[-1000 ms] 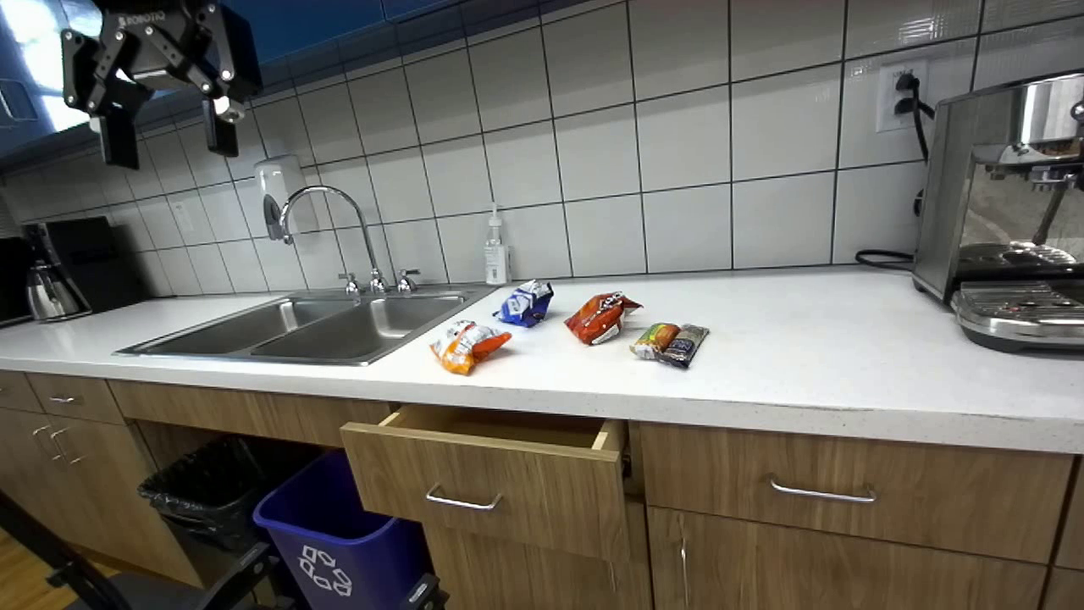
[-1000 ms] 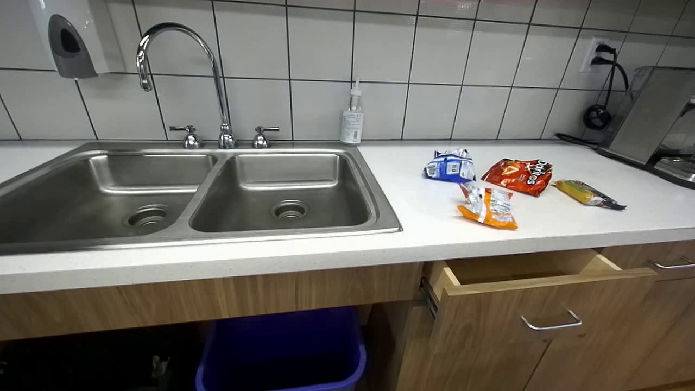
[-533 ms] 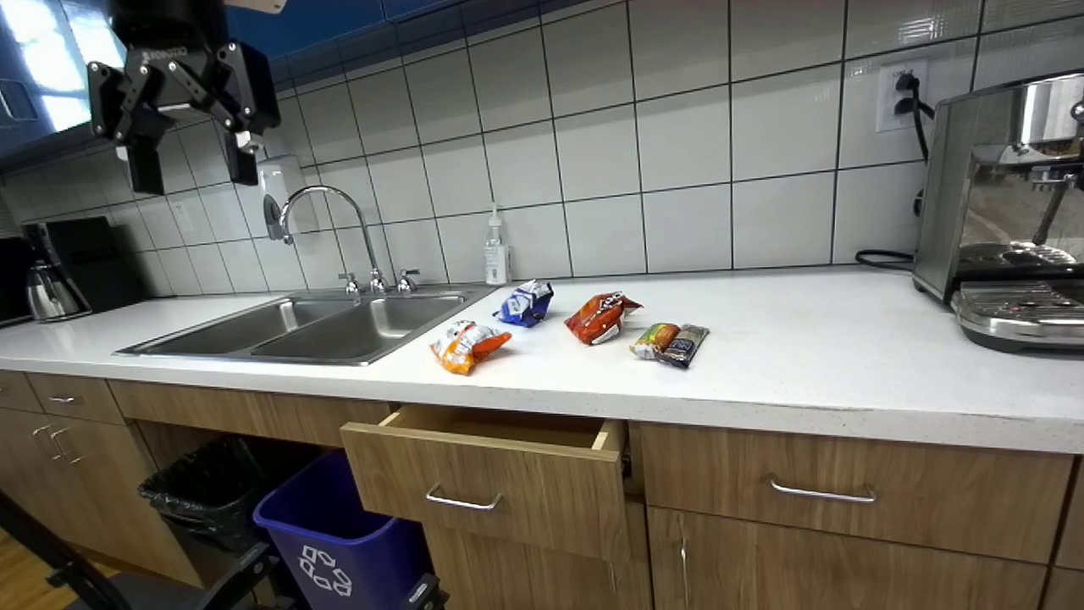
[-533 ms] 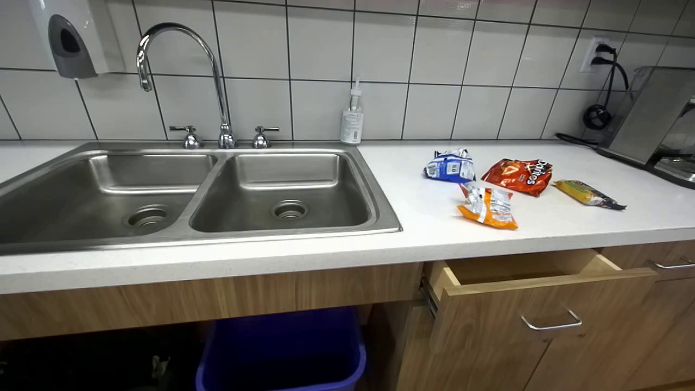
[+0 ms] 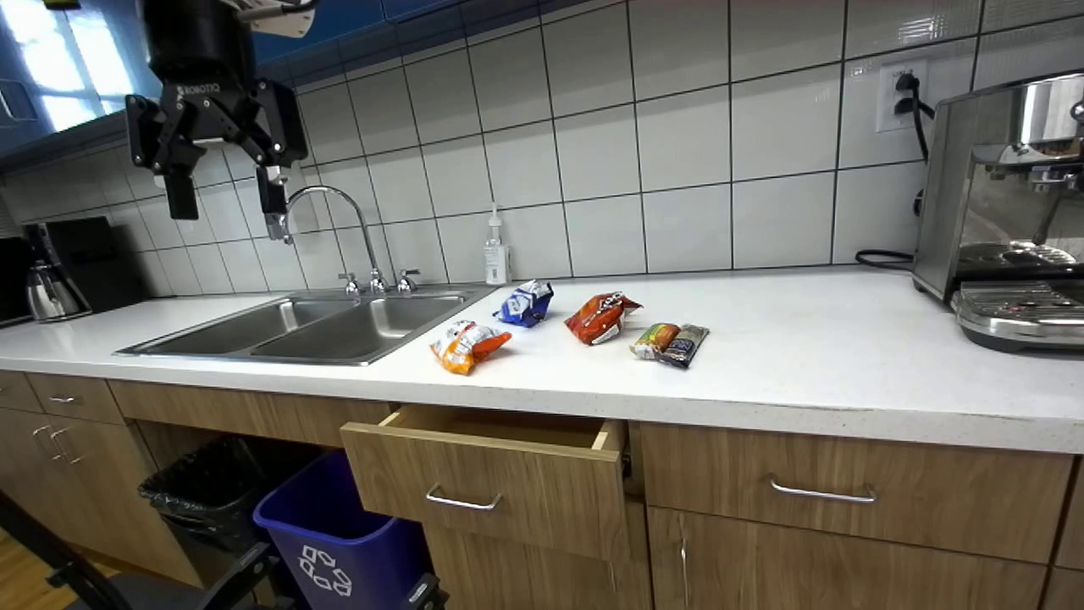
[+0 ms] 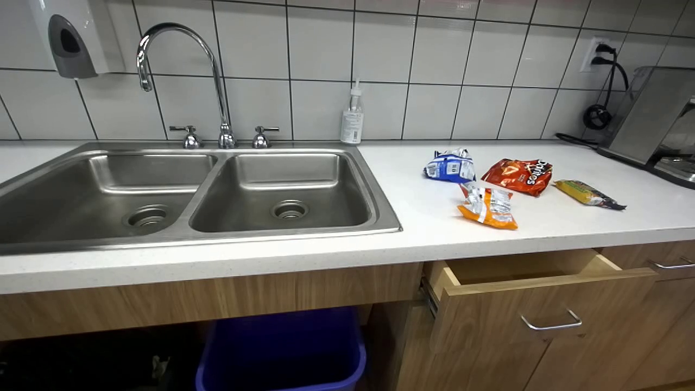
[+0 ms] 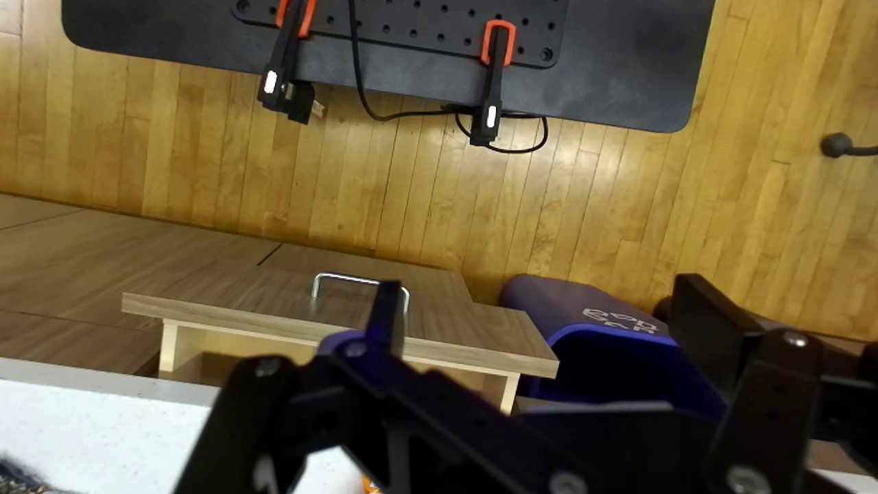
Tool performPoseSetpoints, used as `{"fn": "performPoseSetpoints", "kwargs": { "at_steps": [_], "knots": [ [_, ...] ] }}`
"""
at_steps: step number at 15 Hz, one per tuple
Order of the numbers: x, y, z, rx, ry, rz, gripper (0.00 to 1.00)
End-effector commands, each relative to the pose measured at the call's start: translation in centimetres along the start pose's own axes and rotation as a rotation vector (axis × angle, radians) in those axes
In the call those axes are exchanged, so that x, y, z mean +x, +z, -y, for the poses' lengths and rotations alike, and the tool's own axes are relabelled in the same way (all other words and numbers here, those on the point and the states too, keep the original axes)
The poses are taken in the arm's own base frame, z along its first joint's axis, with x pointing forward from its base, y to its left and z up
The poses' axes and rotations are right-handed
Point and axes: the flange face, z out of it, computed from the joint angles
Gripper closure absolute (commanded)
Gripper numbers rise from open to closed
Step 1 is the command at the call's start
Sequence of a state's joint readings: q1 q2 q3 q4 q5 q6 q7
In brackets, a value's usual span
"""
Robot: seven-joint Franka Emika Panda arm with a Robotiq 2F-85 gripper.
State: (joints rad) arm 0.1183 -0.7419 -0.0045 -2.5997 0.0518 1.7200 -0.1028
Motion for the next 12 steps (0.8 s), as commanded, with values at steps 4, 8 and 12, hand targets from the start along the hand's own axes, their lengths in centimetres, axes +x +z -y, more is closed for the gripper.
{"fn": "performPoseSetpoints", "kwargs": {
  "at_steps": [4, 8, 12],
  "knots": [
    [0.8, 2.3, -1.2, 0.001, 0.028, -0.053, 0.00],
    [1.5, 3.5, -1.7, -0.012, 0.033, -0.085, 0.00],
    [2.4, 4.7, -2.5, -0.025, 0.052, -0.124, 0.00]
  ]
}}
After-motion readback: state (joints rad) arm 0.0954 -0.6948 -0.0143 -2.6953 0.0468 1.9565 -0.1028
